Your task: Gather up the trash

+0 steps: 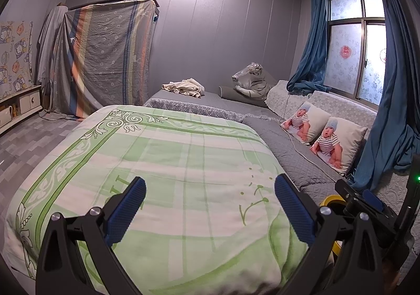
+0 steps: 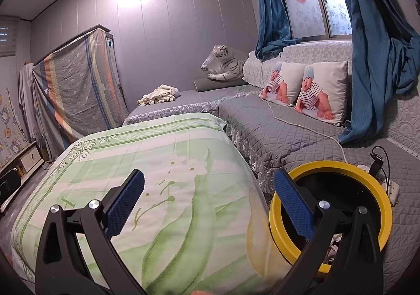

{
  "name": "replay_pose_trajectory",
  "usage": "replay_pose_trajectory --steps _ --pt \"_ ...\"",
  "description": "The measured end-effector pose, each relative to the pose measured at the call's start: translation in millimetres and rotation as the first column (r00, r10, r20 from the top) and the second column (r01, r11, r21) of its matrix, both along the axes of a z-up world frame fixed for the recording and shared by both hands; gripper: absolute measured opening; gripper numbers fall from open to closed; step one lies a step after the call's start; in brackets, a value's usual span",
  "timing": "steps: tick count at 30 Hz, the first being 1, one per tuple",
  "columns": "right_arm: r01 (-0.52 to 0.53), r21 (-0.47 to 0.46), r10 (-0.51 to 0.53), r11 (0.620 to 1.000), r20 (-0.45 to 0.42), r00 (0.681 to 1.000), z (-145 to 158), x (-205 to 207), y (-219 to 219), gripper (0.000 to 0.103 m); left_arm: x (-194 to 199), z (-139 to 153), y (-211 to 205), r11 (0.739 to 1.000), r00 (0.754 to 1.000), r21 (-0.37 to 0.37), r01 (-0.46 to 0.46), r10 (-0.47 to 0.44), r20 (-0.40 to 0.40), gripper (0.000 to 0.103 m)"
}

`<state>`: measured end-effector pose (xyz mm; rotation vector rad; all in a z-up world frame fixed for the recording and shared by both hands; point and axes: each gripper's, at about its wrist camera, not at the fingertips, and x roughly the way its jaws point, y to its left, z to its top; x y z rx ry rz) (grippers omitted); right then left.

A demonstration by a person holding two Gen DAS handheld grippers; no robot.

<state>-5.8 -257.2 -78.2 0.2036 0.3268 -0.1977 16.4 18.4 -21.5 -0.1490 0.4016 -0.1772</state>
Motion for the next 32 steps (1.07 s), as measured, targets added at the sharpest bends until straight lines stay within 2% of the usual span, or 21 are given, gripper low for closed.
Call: replay_pose_trajectory --steps 17,32 --pt "-0.001 0.008 0.002 1.000 -0.004 1.000 -0.7 -0.7 -1.1 0.095 4.6 -4.7 2.1 1.000 1.000 -0.024 0.011 -0.012 -0.021 0.095" --pt "-0.002 0.009 0.002 1.000 -0.007 1.000 -4.1 0.2 -0.2 0.095 4.6 -4.2 0.8 1.000 1.000 -0.018 0.007 -0.007 -0.028 0.095"
